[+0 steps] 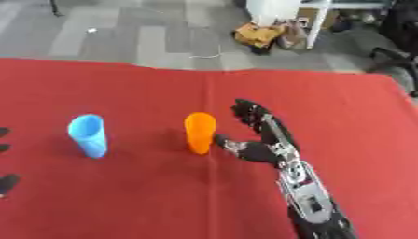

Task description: Pour the contents of one cup into another cup.

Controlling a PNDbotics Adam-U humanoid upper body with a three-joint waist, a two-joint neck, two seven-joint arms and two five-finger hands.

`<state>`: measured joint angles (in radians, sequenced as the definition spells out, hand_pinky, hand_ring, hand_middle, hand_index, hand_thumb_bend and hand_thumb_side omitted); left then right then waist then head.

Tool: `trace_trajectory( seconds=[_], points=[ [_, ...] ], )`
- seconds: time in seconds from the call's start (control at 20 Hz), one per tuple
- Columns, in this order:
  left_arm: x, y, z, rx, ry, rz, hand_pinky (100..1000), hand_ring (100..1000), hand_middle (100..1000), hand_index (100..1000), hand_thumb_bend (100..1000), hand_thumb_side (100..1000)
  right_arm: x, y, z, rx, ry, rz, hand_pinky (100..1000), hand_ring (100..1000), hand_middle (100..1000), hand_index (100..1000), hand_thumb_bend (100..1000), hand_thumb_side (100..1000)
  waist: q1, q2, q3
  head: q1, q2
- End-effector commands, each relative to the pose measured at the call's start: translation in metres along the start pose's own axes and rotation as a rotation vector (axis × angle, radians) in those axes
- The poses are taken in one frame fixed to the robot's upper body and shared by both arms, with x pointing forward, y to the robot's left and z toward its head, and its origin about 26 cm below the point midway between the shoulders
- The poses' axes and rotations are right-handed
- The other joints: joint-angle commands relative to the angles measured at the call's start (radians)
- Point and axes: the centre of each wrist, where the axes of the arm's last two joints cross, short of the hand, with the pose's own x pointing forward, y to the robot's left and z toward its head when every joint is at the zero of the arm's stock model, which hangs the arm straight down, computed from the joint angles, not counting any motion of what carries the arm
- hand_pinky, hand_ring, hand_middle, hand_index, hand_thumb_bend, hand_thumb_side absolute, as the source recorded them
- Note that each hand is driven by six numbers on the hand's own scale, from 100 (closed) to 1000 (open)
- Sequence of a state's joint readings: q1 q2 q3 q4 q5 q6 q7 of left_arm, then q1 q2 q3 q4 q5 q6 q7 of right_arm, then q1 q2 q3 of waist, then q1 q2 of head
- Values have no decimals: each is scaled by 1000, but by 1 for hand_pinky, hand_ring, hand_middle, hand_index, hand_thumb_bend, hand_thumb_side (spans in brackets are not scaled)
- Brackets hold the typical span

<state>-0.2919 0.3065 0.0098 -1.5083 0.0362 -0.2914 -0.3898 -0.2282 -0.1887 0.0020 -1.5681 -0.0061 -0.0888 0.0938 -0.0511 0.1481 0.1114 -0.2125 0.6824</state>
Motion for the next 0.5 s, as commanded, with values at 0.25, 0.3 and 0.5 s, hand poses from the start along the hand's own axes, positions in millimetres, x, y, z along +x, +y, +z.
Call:
trace_trajectory(
  seconds=[0.25,0.3,0.5],
  points=[
    [-7,13,-20,-54,-7,-17,891,970,824,952,531,183,9,-4,-2,5,-33,16,930,863,782,886,572,100,0,-11,-1,6,-6],
    [-9,14,-23,-56,-2,-14,891,969,823,952,529,182,9,-4,-2,4,-33,15,930,863,782,886,572,100,-1,-11,-2,6,-5],
    [-19,13,-35,-86,16,-9,890,970,823,953,515,191,8,-4,-2,2,-33,11,930,863,782,886,572,100,-3,-10,-5,8,-2]
  ],
)
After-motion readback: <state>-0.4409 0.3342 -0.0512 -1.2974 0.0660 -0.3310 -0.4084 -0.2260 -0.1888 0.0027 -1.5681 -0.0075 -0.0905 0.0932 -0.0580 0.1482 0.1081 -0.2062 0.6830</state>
